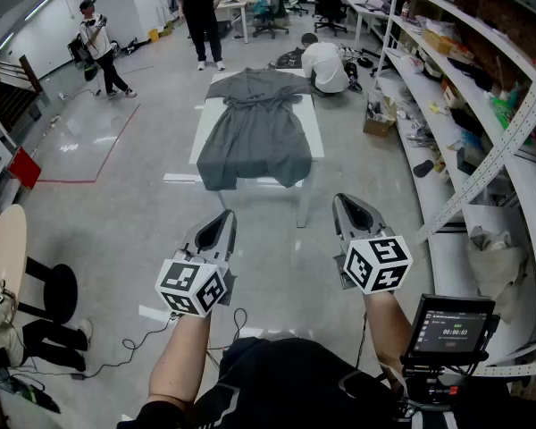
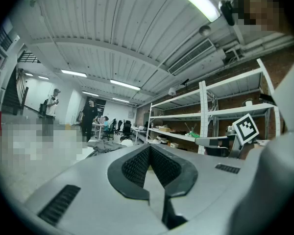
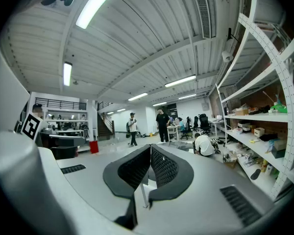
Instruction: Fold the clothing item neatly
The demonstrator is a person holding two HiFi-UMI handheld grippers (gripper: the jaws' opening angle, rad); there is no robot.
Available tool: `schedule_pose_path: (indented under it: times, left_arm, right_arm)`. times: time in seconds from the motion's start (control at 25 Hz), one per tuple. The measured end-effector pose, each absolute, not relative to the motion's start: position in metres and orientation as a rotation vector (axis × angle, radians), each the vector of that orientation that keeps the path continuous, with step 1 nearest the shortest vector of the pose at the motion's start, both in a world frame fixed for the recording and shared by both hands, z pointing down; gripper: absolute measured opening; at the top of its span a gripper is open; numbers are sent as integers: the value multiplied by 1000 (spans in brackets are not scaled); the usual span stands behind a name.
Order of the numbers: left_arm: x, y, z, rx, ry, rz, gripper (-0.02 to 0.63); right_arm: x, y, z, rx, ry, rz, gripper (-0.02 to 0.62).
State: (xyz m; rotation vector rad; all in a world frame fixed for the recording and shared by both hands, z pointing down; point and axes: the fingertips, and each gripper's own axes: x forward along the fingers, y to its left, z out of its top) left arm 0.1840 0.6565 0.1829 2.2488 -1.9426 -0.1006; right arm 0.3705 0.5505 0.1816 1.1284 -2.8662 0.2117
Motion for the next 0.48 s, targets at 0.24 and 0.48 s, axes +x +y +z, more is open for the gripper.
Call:
schedule_pose_path:
  times: [0.24, 0.48]
  left_arm:
    - [175, 629, 188, 2241, -1952, -81, -5]
    - [145, 566, 202, 2246, -1906, -90, -5]
  right_arm:
    - [360, 517, 188, 1120, -2858, 223, 8]
    - [328, 461, 195, 1141, -2840, 219, 8]
